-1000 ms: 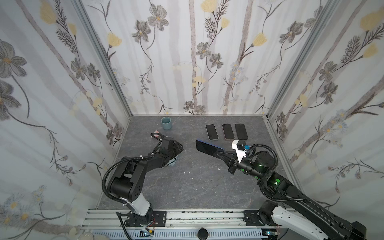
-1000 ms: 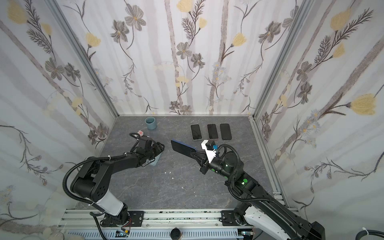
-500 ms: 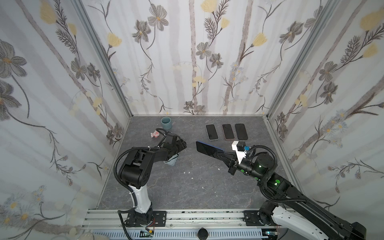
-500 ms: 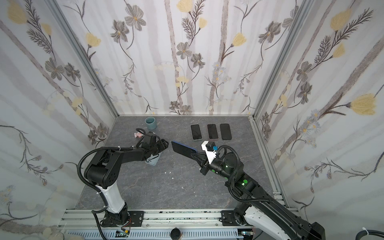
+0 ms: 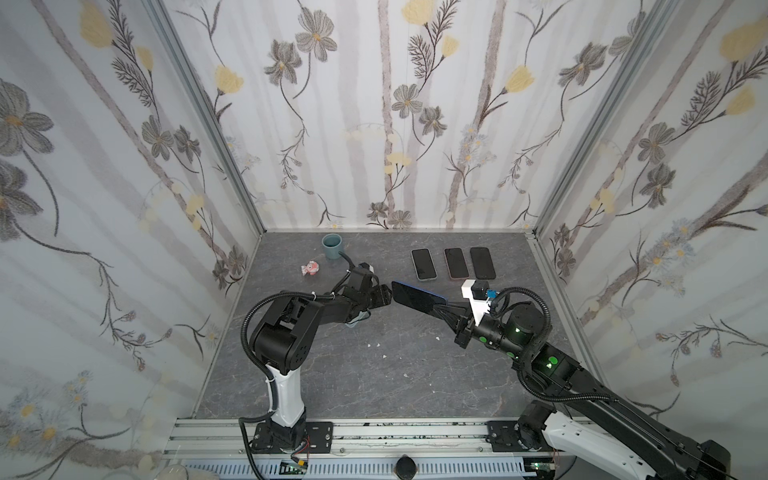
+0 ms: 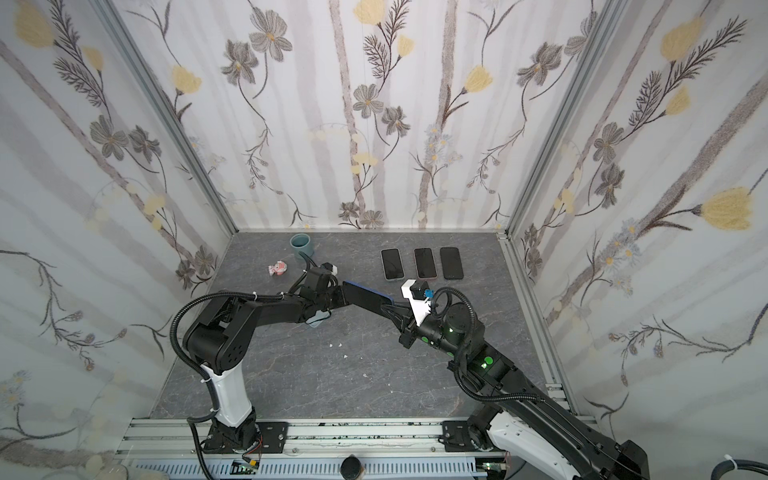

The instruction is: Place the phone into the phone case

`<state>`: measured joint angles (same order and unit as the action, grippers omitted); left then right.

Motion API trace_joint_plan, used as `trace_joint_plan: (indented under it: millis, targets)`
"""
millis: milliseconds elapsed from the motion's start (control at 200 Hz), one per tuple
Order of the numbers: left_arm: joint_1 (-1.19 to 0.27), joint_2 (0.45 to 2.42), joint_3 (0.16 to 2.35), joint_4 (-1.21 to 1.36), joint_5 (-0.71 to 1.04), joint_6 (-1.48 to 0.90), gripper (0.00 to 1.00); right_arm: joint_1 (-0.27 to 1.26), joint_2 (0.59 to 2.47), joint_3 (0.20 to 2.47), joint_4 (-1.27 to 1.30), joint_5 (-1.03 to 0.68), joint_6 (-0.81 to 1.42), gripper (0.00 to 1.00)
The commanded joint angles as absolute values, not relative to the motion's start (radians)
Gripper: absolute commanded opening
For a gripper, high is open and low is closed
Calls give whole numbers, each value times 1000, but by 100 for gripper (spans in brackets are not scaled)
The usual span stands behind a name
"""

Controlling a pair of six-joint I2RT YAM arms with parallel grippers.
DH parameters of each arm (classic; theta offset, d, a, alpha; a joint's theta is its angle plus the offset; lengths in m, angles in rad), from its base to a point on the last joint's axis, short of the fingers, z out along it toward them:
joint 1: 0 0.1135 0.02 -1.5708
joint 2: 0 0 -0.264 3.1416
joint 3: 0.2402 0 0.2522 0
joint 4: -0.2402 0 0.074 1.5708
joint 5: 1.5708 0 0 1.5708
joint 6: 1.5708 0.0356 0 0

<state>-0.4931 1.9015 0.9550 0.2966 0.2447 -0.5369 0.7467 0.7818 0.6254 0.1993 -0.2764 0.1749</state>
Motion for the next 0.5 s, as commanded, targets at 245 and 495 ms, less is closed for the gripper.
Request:
trace_joint_plan:
  millis: [245, 495]
  targets:
    - [-693, 1900, 927, 167, 395, -425, 67, 747, 737, 629, 242, -229, 192, 0]
    - [-775, 1870, 972, 50, 441, -324, 66, 747, 722, 622, 249, -161, 217, 0]
